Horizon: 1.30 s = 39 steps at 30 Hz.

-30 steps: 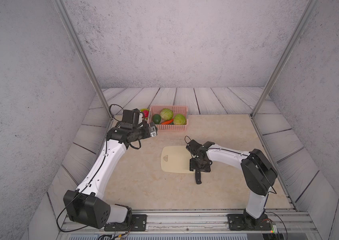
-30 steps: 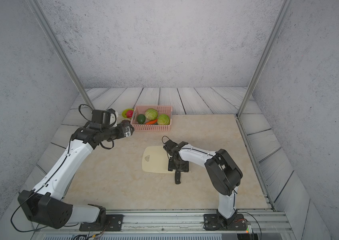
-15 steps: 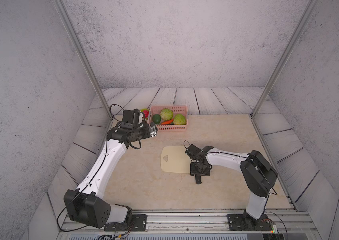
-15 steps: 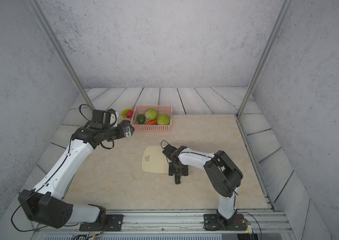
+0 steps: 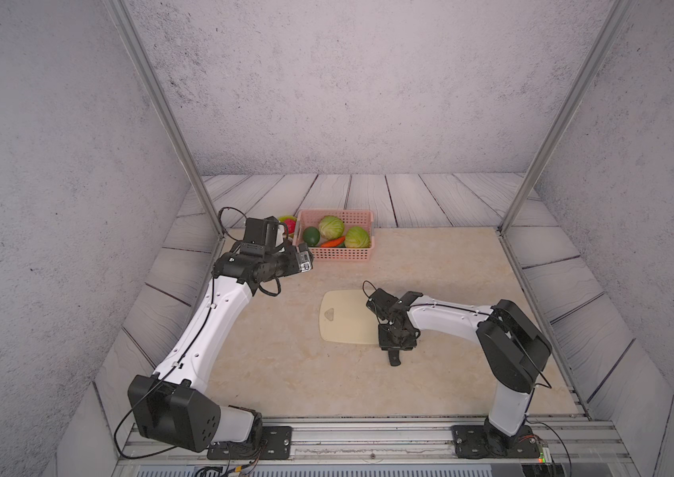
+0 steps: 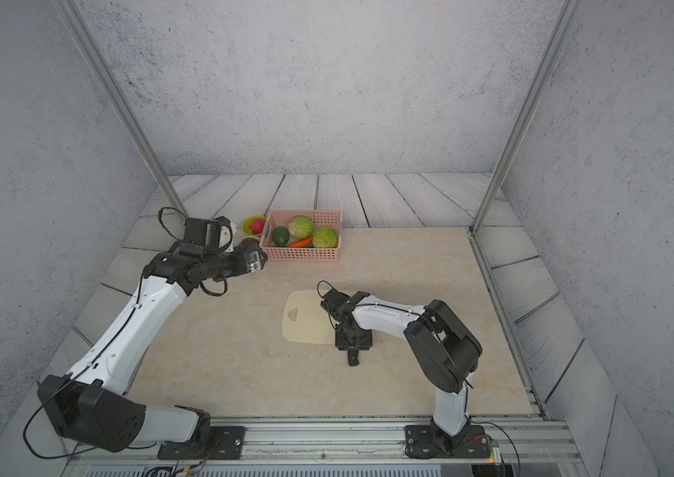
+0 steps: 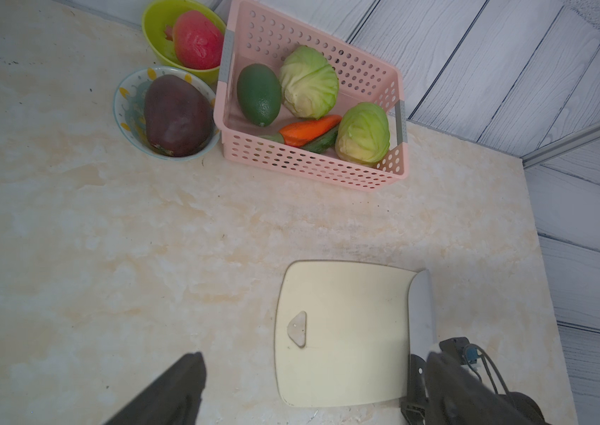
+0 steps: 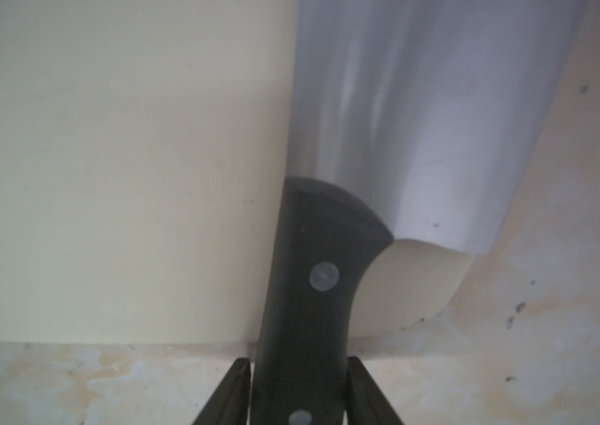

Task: Align the knife with the edge of the cutting board
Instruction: Adjust the knife at the edge of the cutting board.

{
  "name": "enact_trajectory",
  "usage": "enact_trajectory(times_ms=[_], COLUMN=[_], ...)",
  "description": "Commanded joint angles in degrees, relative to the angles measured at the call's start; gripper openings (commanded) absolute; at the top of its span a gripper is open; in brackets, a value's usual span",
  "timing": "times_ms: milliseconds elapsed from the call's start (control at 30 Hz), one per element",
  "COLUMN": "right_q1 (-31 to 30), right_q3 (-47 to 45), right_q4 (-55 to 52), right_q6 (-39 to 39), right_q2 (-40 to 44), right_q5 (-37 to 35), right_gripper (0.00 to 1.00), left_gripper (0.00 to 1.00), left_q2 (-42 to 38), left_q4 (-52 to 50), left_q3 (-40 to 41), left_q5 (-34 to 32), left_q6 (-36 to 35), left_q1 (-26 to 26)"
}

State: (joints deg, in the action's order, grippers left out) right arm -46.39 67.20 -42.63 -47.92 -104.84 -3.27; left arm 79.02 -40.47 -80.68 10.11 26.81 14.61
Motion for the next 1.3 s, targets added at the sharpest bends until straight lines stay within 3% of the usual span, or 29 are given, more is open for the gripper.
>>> enact_trajectory(times_ms=[0,333,1267], right_q1=[-0.55,-1.07,-3.39], right_q3=[-0.14,-0.05,-1.67], right_q4=[-1.41,-2.71,-1.76], right_q6=[0.35,0.73,-3.90], right_q2=[0.48,1.38,2.25], right_q5=[-1.89,-3.27,-4.44], right_gripper=[0.41,0.34,0.29], left_gripper=[0.98,0.98,0.98], left_q2=[0.43,0.63,0.68], left_q4=[-0.05,-0.22,-0.06], left_q3=[0.35,0.35,0.44], left_q5=[-0.27,-0.60,-0.17], left_q6=[-0.62,-0.73,-0.66], left_q1=[-0.54,-0.58,-0.46])
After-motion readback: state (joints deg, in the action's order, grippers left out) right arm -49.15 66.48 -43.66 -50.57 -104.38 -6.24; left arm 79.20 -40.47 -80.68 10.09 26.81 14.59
